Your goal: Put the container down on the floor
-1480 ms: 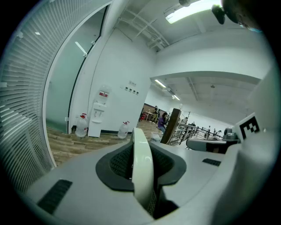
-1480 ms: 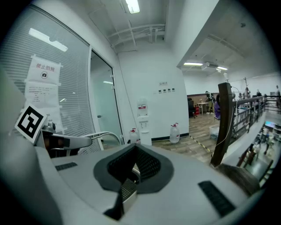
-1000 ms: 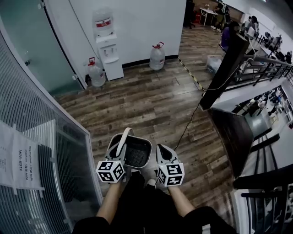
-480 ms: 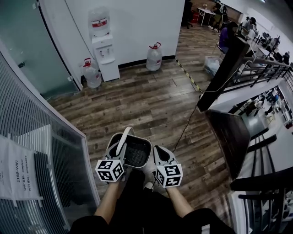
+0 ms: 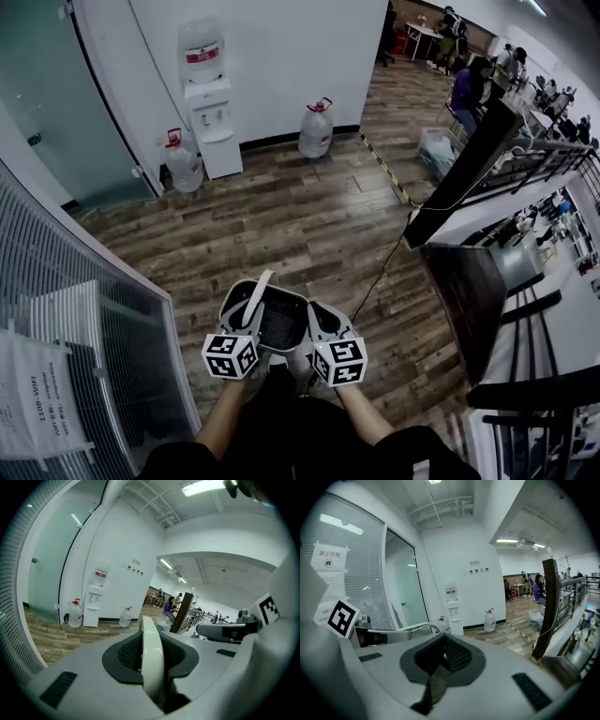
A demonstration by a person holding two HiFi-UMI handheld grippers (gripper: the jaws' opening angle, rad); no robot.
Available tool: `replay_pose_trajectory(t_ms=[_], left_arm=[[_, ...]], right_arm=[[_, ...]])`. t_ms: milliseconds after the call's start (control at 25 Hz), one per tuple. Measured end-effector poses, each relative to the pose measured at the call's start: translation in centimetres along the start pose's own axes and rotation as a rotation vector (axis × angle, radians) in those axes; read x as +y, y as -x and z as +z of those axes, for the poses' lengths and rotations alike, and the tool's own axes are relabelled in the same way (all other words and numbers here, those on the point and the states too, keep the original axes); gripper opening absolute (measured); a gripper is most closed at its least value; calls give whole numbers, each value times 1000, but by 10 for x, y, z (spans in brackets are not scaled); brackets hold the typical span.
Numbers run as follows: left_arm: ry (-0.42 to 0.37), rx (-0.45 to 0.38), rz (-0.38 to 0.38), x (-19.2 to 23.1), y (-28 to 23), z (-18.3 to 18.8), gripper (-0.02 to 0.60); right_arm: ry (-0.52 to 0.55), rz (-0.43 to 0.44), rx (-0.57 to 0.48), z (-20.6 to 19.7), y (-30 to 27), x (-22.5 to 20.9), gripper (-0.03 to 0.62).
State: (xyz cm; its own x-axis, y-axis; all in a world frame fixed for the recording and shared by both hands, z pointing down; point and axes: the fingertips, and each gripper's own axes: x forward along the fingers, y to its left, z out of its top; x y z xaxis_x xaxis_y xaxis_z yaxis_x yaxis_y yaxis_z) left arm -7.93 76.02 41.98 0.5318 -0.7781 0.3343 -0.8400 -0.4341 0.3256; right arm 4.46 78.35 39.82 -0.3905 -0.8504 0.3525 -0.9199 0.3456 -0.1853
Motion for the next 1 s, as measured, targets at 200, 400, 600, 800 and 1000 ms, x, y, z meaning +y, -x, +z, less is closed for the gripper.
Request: replay_pose_trajectory(t_ms=[200,400,600,800,1000], left_arm=[[2,5,-16,25,-28,16,86],[-5,1,-36,48,-50,32,86],[-26,-2,-58,67,-64,47,86],[-36,15,-64,84,-70,52,86],[-40,25,-68,92,-74,54,86]], right_arm=[[18,1,8,15,-40,2,11],[15,-17,22,21,-73,0,11],[0,-41,26,25,-98,0,11],[-11,-64,39,20,-106,4,11],[-22,-83,50,16,-107,5,11]])
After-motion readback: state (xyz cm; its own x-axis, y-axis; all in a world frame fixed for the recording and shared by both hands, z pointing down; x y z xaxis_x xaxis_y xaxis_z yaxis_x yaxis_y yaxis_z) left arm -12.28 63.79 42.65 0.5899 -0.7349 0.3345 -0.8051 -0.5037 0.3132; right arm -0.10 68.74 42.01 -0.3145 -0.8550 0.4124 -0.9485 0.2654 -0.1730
